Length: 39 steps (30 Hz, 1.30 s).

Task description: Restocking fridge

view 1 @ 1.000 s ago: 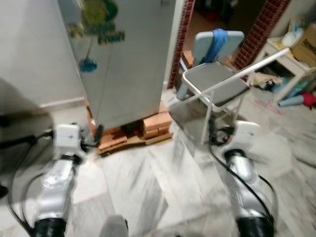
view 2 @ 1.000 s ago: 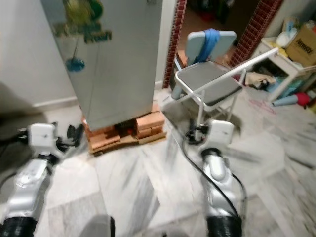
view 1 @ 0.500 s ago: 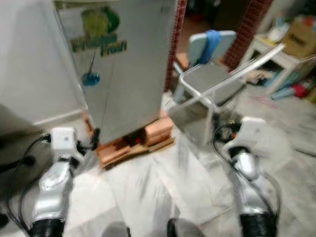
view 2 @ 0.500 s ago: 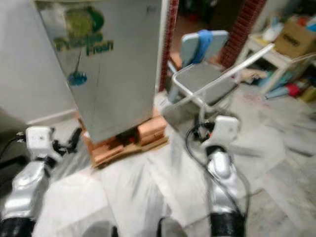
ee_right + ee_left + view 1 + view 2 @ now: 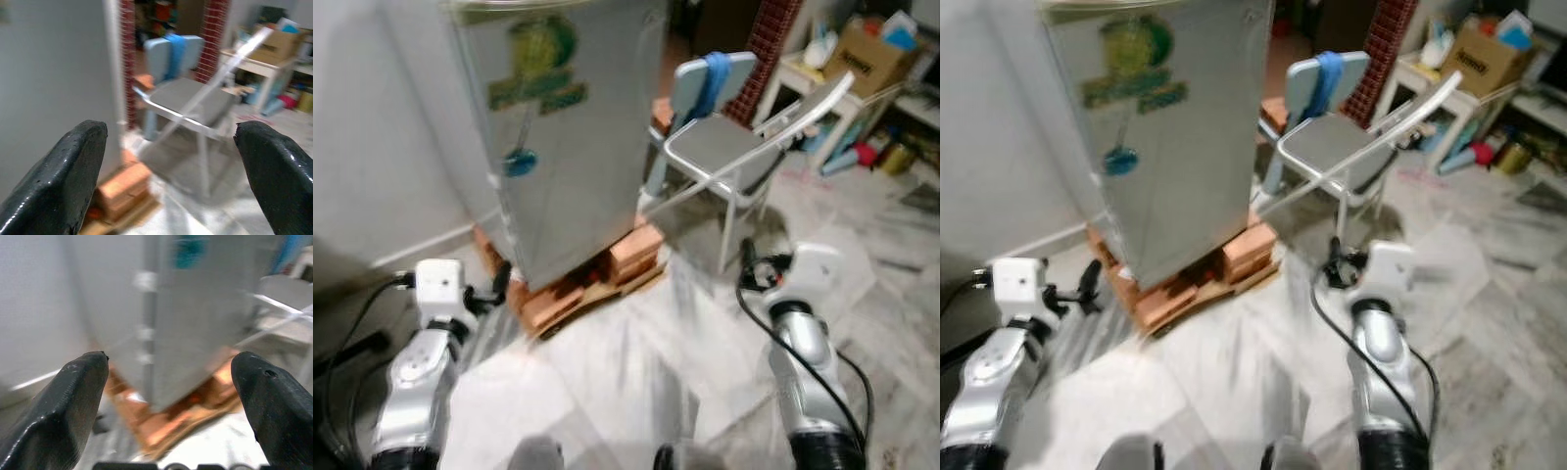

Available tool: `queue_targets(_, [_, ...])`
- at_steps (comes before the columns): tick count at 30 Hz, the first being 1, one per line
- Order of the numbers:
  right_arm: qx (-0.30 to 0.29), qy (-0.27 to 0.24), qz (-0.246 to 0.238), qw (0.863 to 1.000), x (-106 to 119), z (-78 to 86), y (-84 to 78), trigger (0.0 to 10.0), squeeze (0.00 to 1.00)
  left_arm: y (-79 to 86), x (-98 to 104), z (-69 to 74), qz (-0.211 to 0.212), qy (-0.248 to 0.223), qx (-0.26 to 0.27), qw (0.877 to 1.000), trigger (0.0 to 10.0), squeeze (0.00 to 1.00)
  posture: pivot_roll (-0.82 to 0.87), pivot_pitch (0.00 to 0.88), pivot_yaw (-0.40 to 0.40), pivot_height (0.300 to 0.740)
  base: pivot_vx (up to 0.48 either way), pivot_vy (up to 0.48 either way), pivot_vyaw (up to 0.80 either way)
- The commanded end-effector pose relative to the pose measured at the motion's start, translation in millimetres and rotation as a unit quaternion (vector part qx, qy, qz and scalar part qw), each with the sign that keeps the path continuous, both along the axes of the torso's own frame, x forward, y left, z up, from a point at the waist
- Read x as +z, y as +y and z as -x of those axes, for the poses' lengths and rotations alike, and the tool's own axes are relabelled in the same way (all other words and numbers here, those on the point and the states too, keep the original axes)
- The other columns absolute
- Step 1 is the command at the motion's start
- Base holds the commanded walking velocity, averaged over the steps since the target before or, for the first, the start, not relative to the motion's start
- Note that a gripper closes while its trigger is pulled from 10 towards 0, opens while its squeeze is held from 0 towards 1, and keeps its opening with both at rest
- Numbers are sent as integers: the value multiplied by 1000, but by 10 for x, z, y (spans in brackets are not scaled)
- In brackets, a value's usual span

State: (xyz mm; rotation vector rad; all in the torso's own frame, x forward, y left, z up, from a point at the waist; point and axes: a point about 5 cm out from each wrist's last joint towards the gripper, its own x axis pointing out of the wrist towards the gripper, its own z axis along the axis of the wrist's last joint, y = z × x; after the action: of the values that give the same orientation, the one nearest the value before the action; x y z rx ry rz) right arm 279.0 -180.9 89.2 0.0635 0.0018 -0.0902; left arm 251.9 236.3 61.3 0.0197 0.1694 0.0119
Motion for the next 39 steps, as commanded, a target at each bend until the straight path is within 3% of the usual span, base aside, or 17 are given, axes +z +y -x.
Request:
queue_targets(1, [-15, 2, 10, 1000, 5, 17, -123, 10000, 0, -85, 20, -34, 1, -6, -11, 1000, 10000, 0, 78, 68, -43, 740, 0, 480, 0])
queue_targets(9, [-7, 2, 15, 1000, 0, 14, -100, 10000, 0, -71, 2, 10, 0, -10, -11, 1000, 10000, 0, 79, 65, -43, 740, 0, 480, 0])
queue_targets(30, [-2, 3, 19, 1000, 0, -5, -72, 10000, 0, -112, 4, -2, 0, -14, -15, 1000, 10000, 0, 76, 80, -47, 740, 189, 414, -800])
queue_targets(39, [-2, 3, 21, 1000, 6, -11, -63, 10000, 0, -138, 13, -7, 5, -21, -16, 1000, 10000, 0, 75, 83, -50, 740, 0, 442, -103])
